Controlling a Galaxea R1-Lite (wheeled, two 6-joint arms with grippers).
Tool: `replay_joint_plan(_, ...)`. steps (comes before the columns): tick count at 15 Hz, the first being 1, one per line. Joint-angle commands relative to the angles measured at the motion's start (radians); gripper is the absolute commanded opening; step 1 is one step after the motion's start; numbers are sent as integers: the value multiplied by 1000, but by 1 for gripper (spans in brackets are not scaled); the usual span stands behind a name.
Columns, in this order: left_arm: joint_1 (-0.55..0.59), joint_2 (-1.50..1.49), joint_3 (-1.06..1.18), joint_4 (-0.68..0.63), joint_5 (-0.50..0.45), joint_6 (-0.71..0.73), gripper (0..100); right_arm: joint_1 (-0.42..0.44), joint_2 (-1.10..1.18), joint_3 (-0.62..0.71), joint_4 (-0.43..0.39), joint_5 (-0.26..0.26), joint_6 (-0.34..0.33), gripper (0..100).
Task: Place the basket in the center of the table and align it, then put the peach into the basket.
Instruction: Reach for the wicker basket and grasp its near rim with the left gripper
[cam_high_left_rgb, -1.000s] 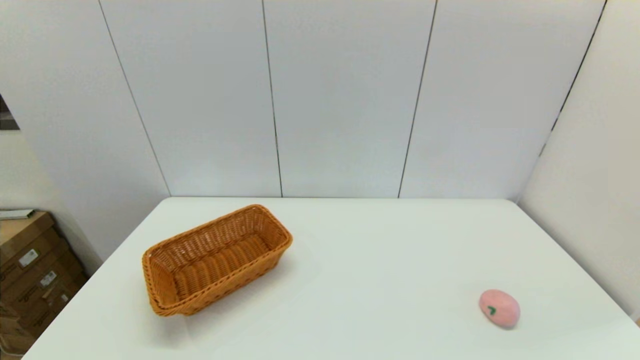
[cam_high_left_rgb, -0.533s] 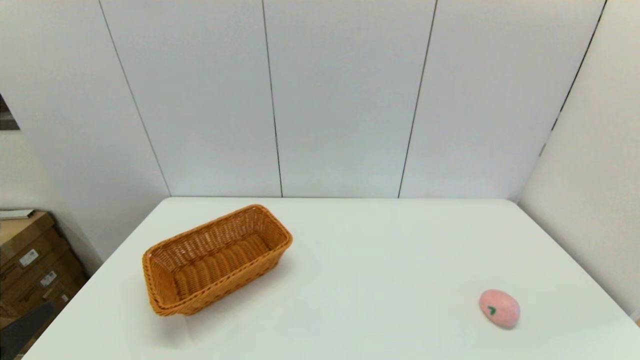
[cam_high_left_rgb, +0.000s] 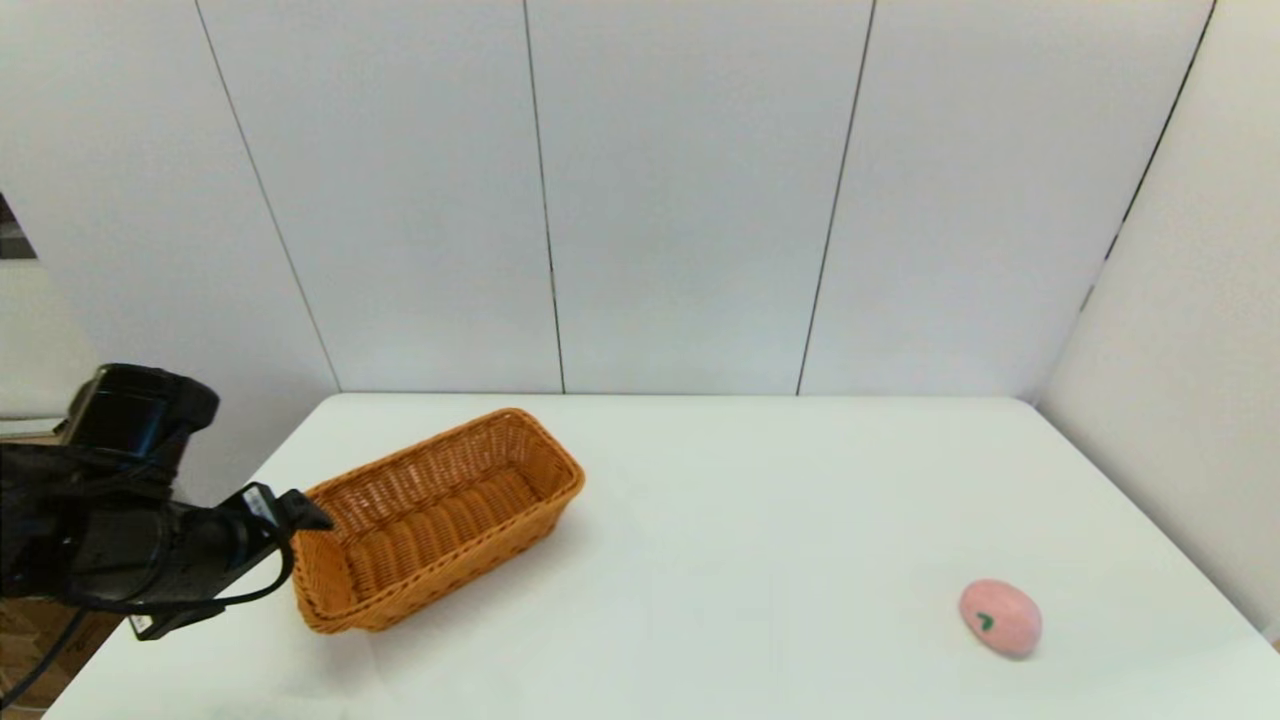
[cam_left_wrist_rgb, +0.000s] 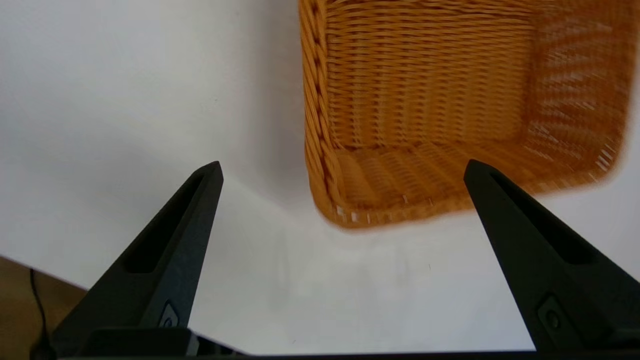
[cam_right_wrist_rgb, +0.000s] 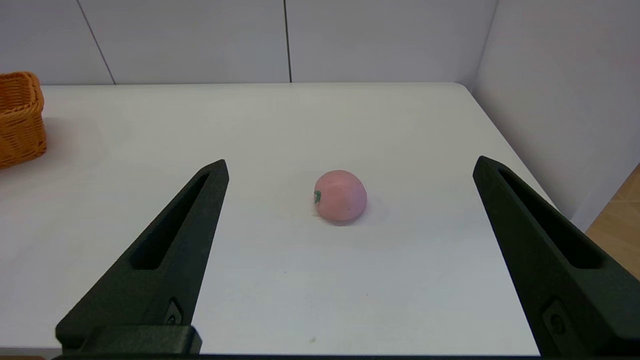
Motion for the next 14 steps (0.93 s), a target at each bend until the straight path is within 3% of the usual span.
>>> replay_joint_plan(1,39,271,-77,-1,2,-47,100,1,1,0,0,0,0,100)
replay_joint_plan(9,90,423,-78,-167,-1,-42,100,1,1,0,0,0,3,100)
replay_joint_plan(10,90,430,-78,-190,-3,-42,0,1,1,0,0,0,3,100)
replay_joint_plan(14,90,433,-78,-204,-15,-42,0,1,1,0,0,0,3,100)
